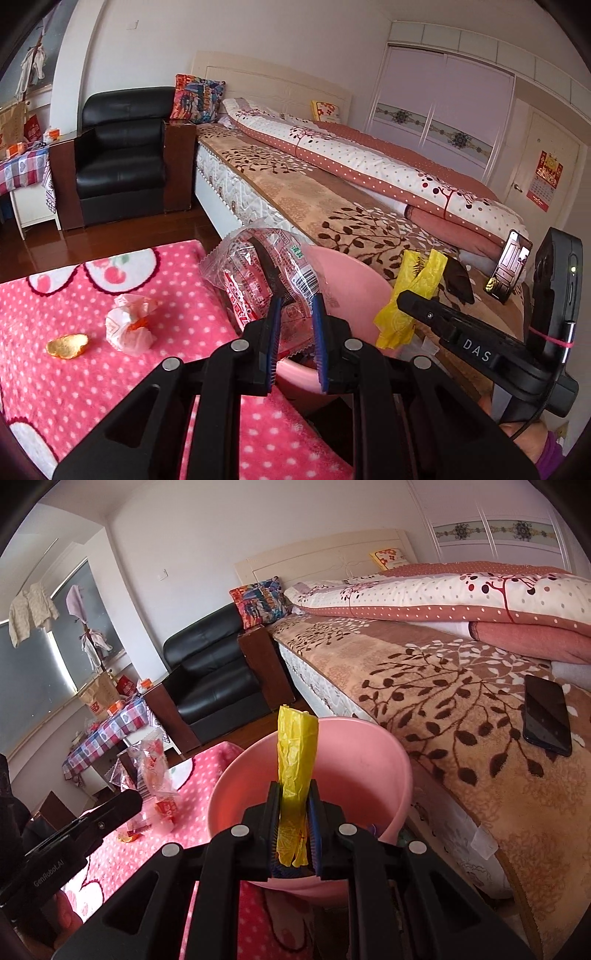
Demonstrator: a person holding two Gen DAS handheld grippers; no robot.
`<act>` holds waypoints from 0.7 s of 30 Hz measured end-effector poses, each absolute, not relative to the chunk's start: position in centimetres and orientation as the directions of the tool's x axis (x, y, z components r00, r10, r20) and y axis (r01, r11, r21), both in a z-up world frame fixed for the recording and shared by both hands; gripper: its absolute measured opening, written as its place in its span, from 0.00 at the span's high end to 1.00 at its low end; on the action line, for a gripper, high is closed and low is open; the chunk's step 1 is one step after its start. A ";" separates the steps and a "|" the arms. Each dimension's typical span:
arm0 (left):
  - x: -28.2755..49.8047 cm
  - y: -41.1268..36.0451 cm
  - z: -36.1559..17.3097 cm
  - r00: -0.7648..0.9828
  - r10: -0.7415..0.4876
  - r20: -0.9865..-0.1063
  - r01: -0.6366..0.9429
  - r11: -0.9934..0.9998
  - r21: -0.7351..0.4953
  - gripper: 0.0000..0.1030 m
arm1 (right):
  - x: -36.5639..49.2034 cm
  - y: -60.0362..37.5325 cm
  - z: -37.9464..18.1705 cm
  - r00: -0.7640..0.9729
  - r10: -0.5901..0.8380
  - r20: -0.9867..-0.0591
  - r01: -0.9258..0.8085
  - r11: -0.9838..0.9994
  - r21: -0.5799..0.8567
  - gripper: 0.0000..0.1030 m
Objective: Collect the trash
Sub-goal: 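Open the left tool to drop the plastic bag into the bucket, then open the right tool to drop the yellow wrapper into the bucket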
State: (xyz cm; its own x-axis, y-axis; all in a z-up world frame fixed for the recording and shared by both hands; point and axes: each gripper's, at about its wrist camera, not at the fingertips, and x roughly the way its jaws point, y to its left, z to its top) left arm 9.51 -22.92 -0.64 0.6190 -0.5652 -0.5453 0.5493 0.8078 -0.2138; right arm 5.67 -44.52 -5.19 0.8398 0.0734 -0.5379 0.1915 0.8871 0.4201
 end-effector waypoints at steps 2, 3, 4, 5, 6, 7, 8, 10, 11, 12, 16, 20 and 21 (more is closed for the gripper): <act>9.9 -23.9 -1.0 0.596 -0.581 -0.555 0.564 0.794 -0.227 0.84 | 6.0 -44.9 -5.4 0.838 0.072 -0.541 0.195 0.886 0.420 0.86; 10.0 -24.1 -1.2 0.587 -0.586 -0.558 0.567 0.790 -0.233 0.84 | 6.1 -44.9 -5.4 0.837 0.071 -0.542 0.196 0.886 0.420 0.86; 10.1 -24.5 -1.3 0.579 -0.591 -0.562 0.570 0.786 -0.239 0.84 | 6.2 -45.0 -5.5 0.837 0.070 -0.543 0.197 0.886 0.419 0.86; 10.2 -24.8 -1.4 0.574 -0.593 -0.565 0.573 0.784 -0.241 0.84 | 6.4 -45.0 -5.6 0.836 0.069 -0.544 0.199 0.887 0.418 0.86; 10.4 -25.1 -1.6 0.567 -0.596 -0.569 0.577 0.780 -0.242 0.84 | 6.5 -45.1 -5.7 0.835 0.069 -0.546 0.200 0.886 0.418 0.86; 10.5 -25.4 -1.7 0.560 -0.597 -0.574 0.580 0.778 -0.243 0.84 | 6.5 -45.1 -5.8 0.834 0.069 -0.547 0.201 0.886 0.418 0.86; 10.6 -25.6 -1.9 0.556 -0.598 -0.578 0.581 0.776 -0.245 0.84 | 6.5 -45.0 -5.8 0.834 0.069 -0.548 0.202 0.885 0.419 0.86; 10.8 -25.9 -2.2 0.544 -0.604 -0.583 0.586 0.770 -0.251 0.84 | 6.8 -45.0 -6.1 0.831 0.071 -0.552 0.204 0.883 0.422 0.86; 10.9 -26.0 -2.4 0.541 -0.603 -0.587 0.588 0.770 -0.249 0.84 | 6.9 -45.1 -6.2 0.829 0.074 -0.554 0.204 0.883 0.423 0.86; 10.9 -26.1 -2.6 0.539 -0.602 -0.590 0.590 0.769 -0.247 0.84 | 7.1 -45.2 -6.4 0.828 0.075 -0.556 0.205 0.882 0.424 0.86; 11.3 -26.5 -3.2 0.515 -0.607 -0.605 0.594 0.762 -0.259 0.81 | 7.6 -45.4 -6.8 0.825 0.076 -0.560 0.207 0.881 0.425 0.86; 11.6 -26.6 -3.5 0.497 -0.612 -0.615 0.596 0.756 -0.272 0.80 | 7.9 -45.3 -6.9 0.823 0.075 -0.563 0.210 0.880 0.425 0.85; 11.7 -26.6 -3.5 0.493 -0.611 -0.619 0.595 0.756 -0.273 0.77 | 7.9 -45.4 -6.9 0.822 0.075 -0.564 0.211 0.880 0.425 0.85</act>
